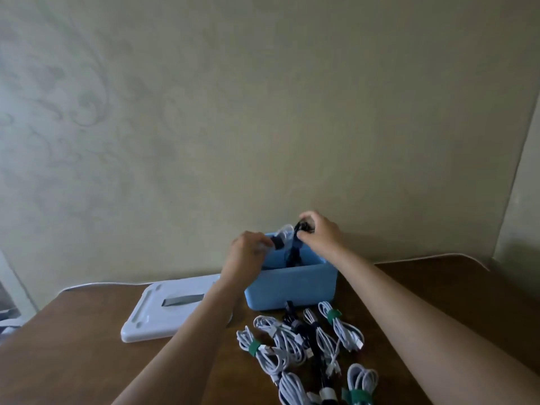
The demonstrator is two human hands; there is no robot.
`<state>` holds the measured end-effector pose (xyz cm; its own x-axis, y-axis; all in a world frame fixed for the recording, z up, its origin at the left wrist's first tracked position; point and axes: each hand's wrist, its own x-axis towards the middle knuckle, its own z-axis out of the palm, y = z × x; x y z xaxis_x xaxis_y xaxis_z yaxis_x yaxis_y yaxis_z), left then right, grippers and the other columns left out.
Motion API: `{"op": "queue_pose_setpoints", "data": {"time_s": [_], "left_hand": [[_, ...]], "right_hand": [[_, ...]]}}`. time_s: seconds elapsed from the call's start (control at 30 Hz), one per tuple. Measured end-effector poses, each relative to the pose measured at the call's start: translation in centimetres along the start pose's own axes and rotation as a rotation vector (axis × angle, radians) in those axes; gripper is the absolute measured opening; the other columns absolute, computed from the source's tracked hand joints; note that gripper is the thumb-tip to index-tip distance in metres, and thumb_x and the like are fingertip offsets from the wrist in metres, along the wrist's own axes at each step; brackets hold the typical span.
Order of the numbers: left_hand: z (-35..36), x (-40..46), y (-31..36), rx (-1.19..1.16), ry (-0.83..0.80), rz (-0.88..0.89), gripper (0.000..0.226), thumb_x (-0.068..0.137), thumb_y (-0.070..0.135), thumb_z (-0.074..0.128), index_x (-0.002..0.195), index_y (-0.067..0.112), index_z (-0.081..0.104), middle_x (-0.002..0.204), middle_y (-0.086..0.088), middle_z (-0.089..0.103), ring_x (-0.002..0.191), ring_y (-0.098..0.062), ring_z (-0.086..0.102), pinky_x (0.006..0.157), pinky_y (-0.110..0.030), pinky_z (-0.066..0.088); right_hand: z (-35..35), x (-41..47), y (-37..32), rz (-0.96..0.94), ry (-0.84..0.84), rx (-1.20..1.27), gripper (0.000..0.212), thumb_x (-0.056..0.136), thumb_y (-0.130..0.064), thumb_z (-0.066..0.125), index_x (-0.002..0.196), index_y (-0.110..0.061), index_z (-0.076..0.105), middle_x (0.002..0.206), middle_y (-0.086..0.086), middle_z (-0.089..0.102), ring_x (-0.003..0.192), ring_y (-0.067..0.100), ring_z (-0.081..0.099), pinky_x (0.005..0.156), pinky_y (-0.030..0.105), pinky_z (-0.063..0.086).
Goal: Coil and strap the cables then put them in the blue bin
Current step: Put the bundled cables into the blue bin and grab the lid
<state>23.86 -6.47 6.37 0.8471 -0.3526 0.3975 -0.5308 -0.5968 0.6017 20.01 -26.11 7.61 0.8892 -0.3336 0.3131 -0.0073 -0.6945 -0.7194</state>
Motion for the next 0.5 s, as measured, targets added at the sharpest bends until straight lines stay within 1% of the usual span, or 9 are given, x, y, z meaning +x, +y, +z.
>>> {"op": "queue_pose_setpoints", "data": {"time_s": [0.07,0.1,0.17,0.2,0.23,0.3,0.37,0.4,0.5], "left_hand": [[1.0,-0.3,-0.6,0.129,-0.169,-0.036,0.018,0.092,0.017,0.058,0.093,0.021,0.076,0.094,-0.001,0.073,0.087,-0.020,0.065,0.071,-0.027,0.046],[1.1,-0.6,-0.8,0.183,-0.215,-0.029,0.020,0.094,0.024,0.055,0.090,0.019,0.074,0.091,-0.002,0.072,0.089,-0.023,0.064,0.075,-0.030,0.048],[0.7,-1.2,-1.0,0.200,-0.223,0.012,0.030,0.096,0.035,0.050,0.085,0.016,0.070,0.086,-0.005,0.069,0.095,-0.026,0.064,0.084,-0.036,0.048],[0.3,-1.7,-1.0,0.178,-0.203,0.048,0.029,0.096,0.036,0.051,0.087,0.018,0.072,0.088,-0.003,0.068,0.098,-0.025,0.063,0.087,-0.036,0.048],[0.0,-2.5,-0.9,0.161,-0.178,0.089,0.025,0.097,0.034,0.054,0.092,0.020,0.074,0.094,0.000,0.069,0.101,-0.022,0.061,0.089,-0.034,0.047],[-0.5,-4.4,-0.8,0.141,-0.104,0.174,0.016,0.094,0.025,0.063,0.104,0.024,0.076,0.104,0.004,0.068,0.104,-0.017,0.056,0.090,-0.030,0.044],[-0.6,-7.0,-1.0,0.167,-0.060,0.221,0.020,0.089,0.022,0.068,0.108,0.028,0.075,0.108,0.005,0.067,0.105,-0.017,0.055,0.090,-0.029,0.043],[-0.6,-8.4,-1.2,0.191,-0.058,0.228,0.023,0.088,0.023,0.069,0.109,0.030,0.074,0.110,0.006,0.066,0.106,-0.016,0.055,0.089,-0.029,0.045],[-0.1,-12.3,-1.5,0.267,-0.192,0.200,0.033,0.089,0.023,0.068,0.121,0.034,0.069,0.117,0.007,0.065,0.110,-0.016,0.057,0.087,-0.029,0.049]], "right_hand": [[0.4,0.0,1.5,-0.034,-0.056,-0.114,0.031,0.097,-0.022,0.062,0.127,-0.029,0.060,0.129,-0.001,0.058,0.089,0.016,0.063,0.067,0.024,0.049],[0.3,-0.2,2.2,-0.050,-0.073,-0.138,0.030,0.098,-0.020,0.062,0.128,-0.026,0.062,0.135,-0.001,0.054,0.094,0.015,0.062,0.072,0.021,0.047],[-0.3,-1.2,3.1,-0.086,-0.095,-0.179,0.030,0.099,-0.018,0.061,0.129,-0.022,0.063,0.141,-0.001,0.050,0.112,0.018,0.059,0.088,0.024,0.044],[-0.9,-2.0,3.3,-0.101,-0.104,-0.200,0.030,0.099,-0.018,0.061,0.129,-0.021,0.063,0.142,-0.001,0.050,0.120,0.018,0.057,0.093,0.024,0.041],[-1.3,-3.0,3.5,-0.127,-0.098,-0.211,0.030,0.100,-0.018,0.060,0.129,-0.021,0.063,0.143,-0.003,0.049,0.124,0.017,0.054,0.095,0.023,0.039],[-2.1,-5.7,3.7,-0.187,-0.073,-0.232,0.029,0.100,-0.018,0.060,0.128,-0.022,0.064,0.139,-0.006,0.050,0.122,0.014,0.055,0.093,0.022,0.040],[-2.6,-8.8,4.0,-0.224,-0.061,-0.269,0.026,0.099,-0.021,0.062,0.125,-0.024,0.063,0.131,-0.008,0.052,0.112,0.013,0.057,0.086,0.026,0.045],[-2.7,-10.4,4.2,-0.235,-0.063,-0.300,0.026,0.099,-0.025,0.062,0.125,-0.025,0.062,0.129,-0.009,0.051,0.111,0.012,0.056,0.085,0.026,0.046],[-2.7,-14.9,4.3,-0.212,-0.100,-0.373,0.029,0.099,-0.035,0.061,0.127,-0.026,0.059,0.127,-0.009,0.049,0.117,0.011,0.051,0.085,0.026,0.046]]}}
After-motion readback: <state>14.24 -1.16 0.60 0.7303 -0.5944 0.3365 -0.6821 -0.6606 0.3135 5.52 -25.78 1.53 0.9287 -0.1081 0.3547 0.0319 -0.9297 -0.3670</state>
